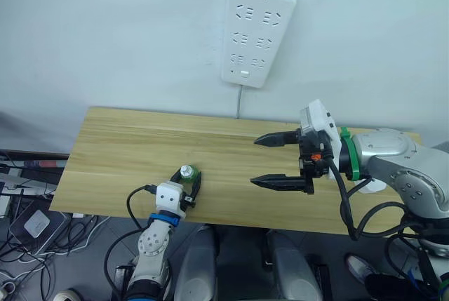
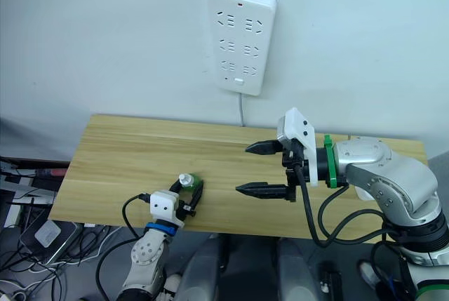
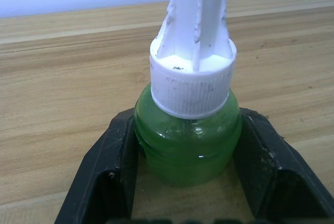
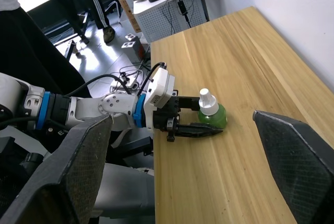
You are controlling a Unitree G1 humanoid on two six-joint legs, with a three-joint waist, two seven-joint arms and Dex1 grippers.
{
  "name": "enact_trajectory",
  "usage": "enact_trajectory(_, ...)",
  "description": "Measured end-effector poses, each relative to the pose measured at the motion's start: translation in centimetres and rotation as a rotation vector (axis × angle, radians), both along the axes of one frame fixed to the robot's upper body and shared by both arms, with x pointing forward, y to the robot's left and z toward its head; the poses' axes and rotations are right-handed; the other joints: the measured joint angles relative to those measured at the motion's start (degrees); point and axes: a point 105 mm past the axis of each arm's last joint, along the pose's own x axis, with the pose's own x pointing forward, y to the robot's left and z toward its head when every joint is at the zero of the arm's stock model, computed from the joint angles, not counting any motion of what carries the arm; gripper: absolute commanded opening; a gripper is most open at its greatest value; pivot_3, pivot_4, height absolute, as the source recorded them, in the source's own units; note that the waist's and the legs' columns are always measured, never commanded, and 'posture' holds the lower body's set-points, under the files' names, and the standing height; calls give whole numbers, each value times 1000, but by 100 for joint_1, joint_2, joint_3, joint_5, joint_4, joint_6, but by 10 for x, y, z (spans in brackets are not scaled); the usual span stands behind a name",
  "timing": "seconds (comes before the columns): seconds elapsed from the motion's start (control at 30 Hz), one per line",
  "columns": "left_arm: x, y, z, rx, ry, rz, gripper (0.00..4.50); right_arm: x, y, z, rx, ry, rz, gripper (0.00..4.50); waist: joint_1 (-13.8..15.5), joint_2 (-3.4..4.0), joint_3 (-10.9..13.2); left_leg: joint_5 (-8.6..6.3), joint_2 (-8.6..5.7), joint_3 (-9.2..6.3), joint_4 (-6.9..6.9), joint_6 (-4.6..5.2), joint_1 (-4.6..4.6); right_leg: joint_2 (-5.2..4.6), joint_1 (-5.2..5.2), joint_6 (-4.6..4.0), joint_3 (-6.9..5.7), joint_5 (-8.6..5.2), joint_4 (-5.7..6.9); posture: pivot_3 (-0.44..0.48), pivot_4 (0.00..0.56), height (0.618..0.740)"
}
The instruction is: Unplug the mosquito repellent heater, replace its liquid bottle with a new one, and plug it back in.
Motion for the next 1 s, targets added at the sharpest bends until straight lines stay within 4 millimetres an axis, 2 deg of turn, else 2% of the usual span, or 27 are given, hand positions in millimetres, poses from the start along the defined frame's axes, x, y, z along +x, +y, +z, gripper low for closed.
enact_trajectory(0.1,3,-2,6,45,17,-46,2227,0,-4,-5,-9,0,-16,4500,11,0,0,1,0,-5,-1,-1,-1,0,0,0,-6,0,0,154,372,740)
enact_trajectory(0.17,7,-10,20,101,26,-150,2227,1,-9,-12,-23,6,-40,4500,36,0,0,12,-1,-16,-3,-21,-4,1,0,0,-16,0,1,164,363,740)
enact_trajectory(0.27,12,-38,61,184,1,-419,2227,2,-13,-18,-27,5,-65,4500,65,1,-2,27,-2,-27,-4,-47,-4,2,1,-1,-24,0,8,163,339,740)
enact_trajectory(0.33,9,-60,93,260,-17,-654,2227,4,-15,-22,-25,-7,-93,4500,71,2,-5,40,1,-33,-6,-70,-3,9,2,-4,-32,4,8,148,328,740)
enact_trajectory(0.4,5,-72,115,309,4,-846,2227,6,-14,-24,-3,-14,-120,4500,66,4,-9,53,2,-36,-9,-92,-3,15,2,-5,-39,5,9,128,312,740)
enact_trajectory(0.47,4,-78,128,347,40,-984,2227,8,-13,-28,10,-27,-156,4500,29,4,-14,56,2,-31,-10,-97,-5,19,2,-5,-51,5,9,106,296,740)
enact_trajectory(0.63,18,-95,138,408,81,-1178,2227,20,-6,-27,79,-76,-272,4500,-27,-1,-32,59,4,-28,-9,-101,-14,23,-2,-6,-103,5,7,51,273,740)
enact_trajectory(0.77,26,-103,138,390,85,-1240,2227,23,1,-24,120,-114,-340,4500,-50,-3,-49,60,5,-32,-7,-103,-24,21,-11,-7,-119,5,8,22,263,740)
enact_trajectory(1.0,28,-108,137,390,86,-1294,2227,21,10,-26,162,-113,-390,4500,-148,-4,-74,65,0,-35,6,-109,-29,15,-12,-8,-120,6,17,9,264,740)
